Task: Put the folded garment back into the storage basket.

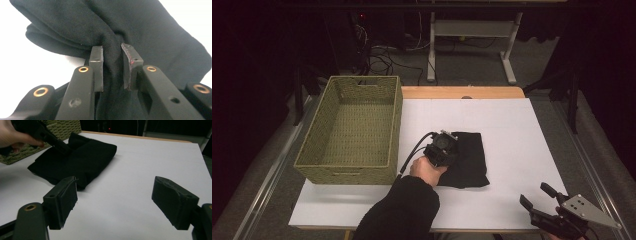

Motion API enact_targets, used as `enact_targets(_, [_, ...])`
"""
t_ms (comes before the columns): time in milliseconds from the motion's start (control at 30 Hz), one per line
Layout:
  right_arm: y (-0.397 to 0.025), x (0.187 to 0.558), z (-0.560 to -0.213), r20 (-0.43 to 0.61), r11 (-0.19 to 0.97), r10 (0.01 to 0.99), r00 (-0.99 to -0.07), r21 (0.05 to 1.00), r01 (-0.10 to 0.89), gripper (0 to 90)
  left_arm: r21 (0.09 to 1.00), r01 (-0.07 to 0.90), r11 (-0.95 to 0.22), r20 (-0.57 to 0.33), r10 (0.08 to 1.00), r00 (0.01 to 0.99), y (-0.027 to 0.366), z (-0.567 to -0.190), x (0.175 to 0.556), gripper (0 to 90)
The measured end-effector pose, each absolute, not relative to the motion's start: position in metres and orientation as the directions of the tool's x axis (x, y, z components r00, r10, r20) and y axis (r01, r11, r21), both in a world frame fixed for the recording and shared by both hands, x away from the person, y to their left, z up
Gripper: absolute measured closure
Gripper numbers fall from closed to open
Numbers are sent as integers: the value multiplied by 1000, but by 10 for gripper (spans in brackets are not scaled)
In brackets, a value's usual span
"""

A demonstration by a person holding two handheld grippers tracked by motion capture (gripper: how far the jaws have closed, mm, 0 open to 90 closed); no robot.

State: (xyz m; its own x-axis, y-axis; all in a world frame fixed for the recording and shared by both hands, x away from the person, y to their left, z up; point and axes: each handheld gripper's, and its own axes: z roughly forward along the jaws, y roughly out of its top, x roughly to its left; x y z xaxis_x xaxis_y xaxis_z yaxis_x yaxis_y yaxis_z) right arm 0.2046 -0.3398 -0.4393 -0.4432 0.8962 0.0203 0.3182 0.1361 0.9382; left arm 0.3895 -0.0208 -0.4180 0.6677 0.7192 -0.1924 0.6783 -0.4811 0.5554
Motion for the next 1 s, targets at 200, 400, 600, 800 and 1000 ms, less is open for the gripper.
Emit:
enact_targets(200, [-339,204,-439,18,139,898,-440,937,322,212,580,667,-468,-227,693,684,-17,-399,389,707])
enact_targets(400, [-340,203,-439,17,140,899,-437,936,323,212,591,654,-471,-227,681,696,-13,-385,386,710])
enact_targets(600, [-340,202,-439,17,138,900,-436,936,322,211,616,640,-459,-238,667,706,-3,-369,382,715])
enact_targets(800, [-341,202,-440,17,138,901,-432,936,325,211,648,625,-435,-241,662,710,10,-352,379,718])
enact_targets(1000, [-341,199,-439,15,136,905,-426,937,322,211,657,617,-434,-233,662,713,22,-343,376,717])
